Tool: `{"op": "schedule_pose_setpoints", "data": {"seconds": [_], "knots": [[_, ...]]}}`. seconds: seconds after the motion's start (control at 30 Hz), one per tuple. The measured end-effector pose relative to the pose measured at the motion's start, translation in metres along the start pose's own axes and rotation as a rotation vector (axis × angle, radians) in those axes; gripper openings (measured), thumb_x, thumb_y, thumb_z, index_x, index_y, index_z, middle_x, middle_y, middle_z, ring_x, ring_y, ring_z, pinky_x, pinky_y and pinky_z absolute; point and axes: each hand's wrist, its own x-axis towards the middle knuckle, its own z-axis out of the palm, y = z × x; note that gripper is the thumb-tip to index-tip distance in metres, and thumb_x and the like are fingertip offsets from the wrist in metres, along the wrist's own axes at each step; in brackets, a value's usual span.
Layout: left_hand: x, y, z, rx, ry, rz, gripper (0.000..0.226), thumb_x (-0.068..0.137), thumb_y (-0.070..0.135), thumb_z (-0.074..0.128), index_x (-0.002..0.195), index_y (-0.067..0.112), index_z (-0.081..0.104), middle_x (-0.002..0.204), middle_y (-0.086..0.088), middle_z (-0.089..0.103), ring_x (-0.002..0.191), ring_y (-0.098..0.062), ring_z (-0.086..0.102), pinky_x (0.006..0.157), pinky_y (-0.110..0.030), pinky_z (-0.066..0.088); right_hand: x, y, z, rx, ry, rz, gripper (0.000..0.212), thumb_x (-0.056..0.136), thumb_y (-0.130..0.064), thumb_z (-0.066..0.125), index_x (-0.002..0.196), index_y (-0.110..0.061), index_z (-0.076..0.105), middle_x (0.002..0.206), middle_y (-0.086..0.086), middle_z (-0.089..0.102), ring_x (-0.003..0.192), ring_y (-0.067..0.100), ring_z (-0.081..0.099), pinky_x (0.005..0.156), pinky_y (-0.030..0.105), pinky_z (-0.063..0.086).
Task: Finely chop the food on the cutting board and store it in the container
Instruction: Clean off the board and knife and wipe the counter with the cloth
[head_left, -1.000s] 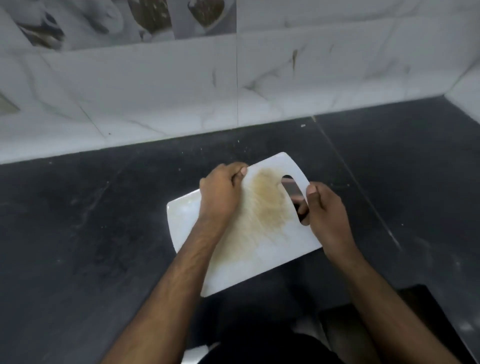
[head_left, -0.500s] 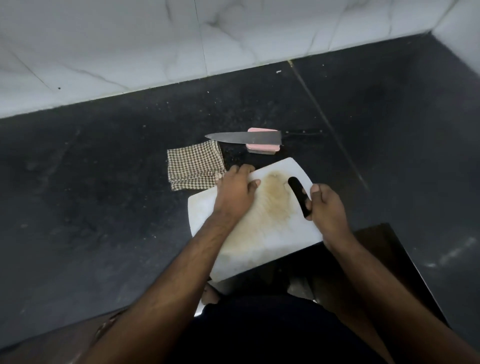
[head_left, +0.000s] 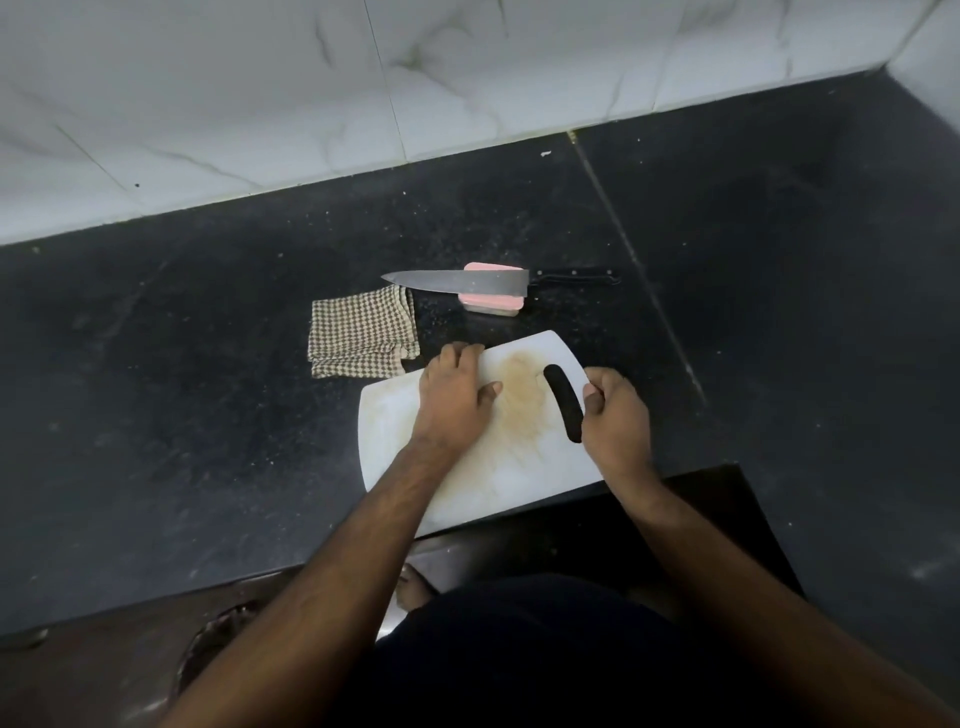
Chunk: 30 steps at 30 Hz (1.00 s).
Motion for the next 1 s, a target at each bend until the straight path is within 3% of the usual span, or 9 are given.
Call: {"op": "schedule_pose_setpoints", "data": {"seconds": [0.1, 0.2, 0.27, 0.37, 0.47, 0.63, 0.8, 0.9, 1.0], "knots": [[-0.003, 0.001, 0.004, 0.021, -0.001, -0.009, 0.058, 0.101, 0.035, 0.062, 0.149, 0.010, 0.045, 0.146, -0.012, 0.046, 0.137, -0.030, 0.042, 0.118, -0.043, 0.030, -0.002, 0.000, 0.002, -0.030, -0.011, -0.082, 0.037, 0.101, -0.010, 0.053, 0.138, -0.009, 0.056, 0.131, 0.009, 0.052, 0.116, 0.021, 0.054, 0.093, 0.018, 0.037], [-0.005, 0.002, 0.006, 0.011, -0.011, -0.026, 0.059, 0.101, 0.036, 0.061, 0.150, 0.010, 0.044, 0.152, -0.013, 0.042, 0.142, -0.030, 0.039, 0.120, -0.045, 0.030, -0.009, 0.001, 0.007, -0.121, -0.025, -0.219, 0.049, 0.095, -0.008, 0.062, 0.142, -0.008, 0.051, 0.137, 0.009, 0.044, 0.123, 0.024, 0.043, 0.107, 0.032, 0.040], [-0.006, 0.004, 0.007, 0.004, -0.012, -0.035, 0.058, 0.101, 0.036, 0.062, 0.150, 0.009, 0.045, 0.154, -0.014, 0.041, 0.143, -0.031, 0.039, 0.121, -0.046, 0.030, -0.011, 0.003, 0.008, -0.219, -0.030, -0.317, 0.051, 0.092, -0.010, 0.066, 0.141, -0.009, 0.052, 0.138, 0.008, 0.044, 0.123, 0.026, 0.042, 0.106, 0.042, 0.043], [-0.005, 0.007, 0.007, -0.038, 0.036, -0.057, 0.054, 0.101, 0.034, 0.063, 0.147, 0.011, 0.050, 0.151, -0.011, 0.045, 0.139, -0.030, 0.044, 0.117, -0.047, 0.036, -0.004, 0.001, 0.006, -0.245, -0.064, -0.376, 0.049, 0.092, -0.013, 0.066, 0.140, -0.009, 0.054, 0.138, 0.007, 0.046, 0.121, 0.026, 0.045, 0.101, 0.045, 0.046], [0.001, 0.015, 0.002, -0.081, 0.099, -0.042, 0.050, 0.101, 0.035, 0.063, 0.144, 0.012, 0.053, 0.146, -0.009, 0.049, 0.135, -0.028, 0.048, 0.114, -0.048, 0.039, 0.012, -0.009, 0.000, -0.232, -0.076, -0.418, 0.046, 0.095, -0.014, 0.064, 0.139, -0.008, 0.055, 0.138, 0.006, 0.048, 0.119, 0.025, 0.047, 0.101, 0.046, 0.047], [0.022, 0.038, -0.019, -0.072, 0.178, 0.026, 0.046, 0.100, 0.028, 0.064, 0.143, 0.018, 0.053, 0.142, -0.004, 0.050, 0.132, -0.022, 0.047, 0.115, -0.046, 0.029, 0.045, -0.038, -0.011, -0.261, -0.059, -0.449, 0.050, 0.096, -0.016, 0.063, 0.144, -0.012, 0.051, 0.142, 0.003, 0.045, 0.125, 0.021, 0.045, 0.105, 0.040, 0.045], [0.058, 0.049, -0.044, -0.078, 0.248, 0.074, 0.052, 0.098, 0.024, 0.066, 0.147, 0.017, 0.050, 0.152, -0.006, 0.046, 0.138, -0.025, 0.045, 0.118, -0.048, 0.035, 0.083, -0.064, -0.018, -0.288, -0.054, -0.491, 0.051, 0.097, -0.019, 0.062, 0.146, -0.014, 0.049, 0.144, 0.002, 0.045, 0.131, 0.021, 0.043, 0.108, 0.041, 0.042], [0.079, 0.050, -0.058, 0.047, 0.210, 0.070, 0.061, 0.096, 0.014, 0.065, 0.153, 0.018, 0.043, 0.159, -0.007, 0.039, 0.147, -0.026, 0.036, 0.122, -0.047, 0.028, 0.104, -0.075, -0.022, -0.381, -0.078, -0.534, 0.057, 0.098, -0.022, 0.060, 0.152, -0.017, 0.040, 0.151, -0.001, 0.041, 0.138, 0.019, 0.036, 0.112, 0.041, 0.036], [0.093, 0.050, -0.069, 0.226, 0.063, 0.026, 0.077, 0.092, 0.010, 0.066, 0.160, 0.020, 0.031, 0.165, -0.007, 0.030, 0.155, -0.029, 0.019, 0.126, -0.051, 0.015, 0.122, -0.080, -0.023, -0.486, -0.136, -0.567, 0.064, 0.098, -0.026, 0.062, 0.155, -0.019, 0.034, 0.153, -0.002, 0.040, 0.144, 0.017, 0.031, 0.118, 0.039, 0.025]]}}
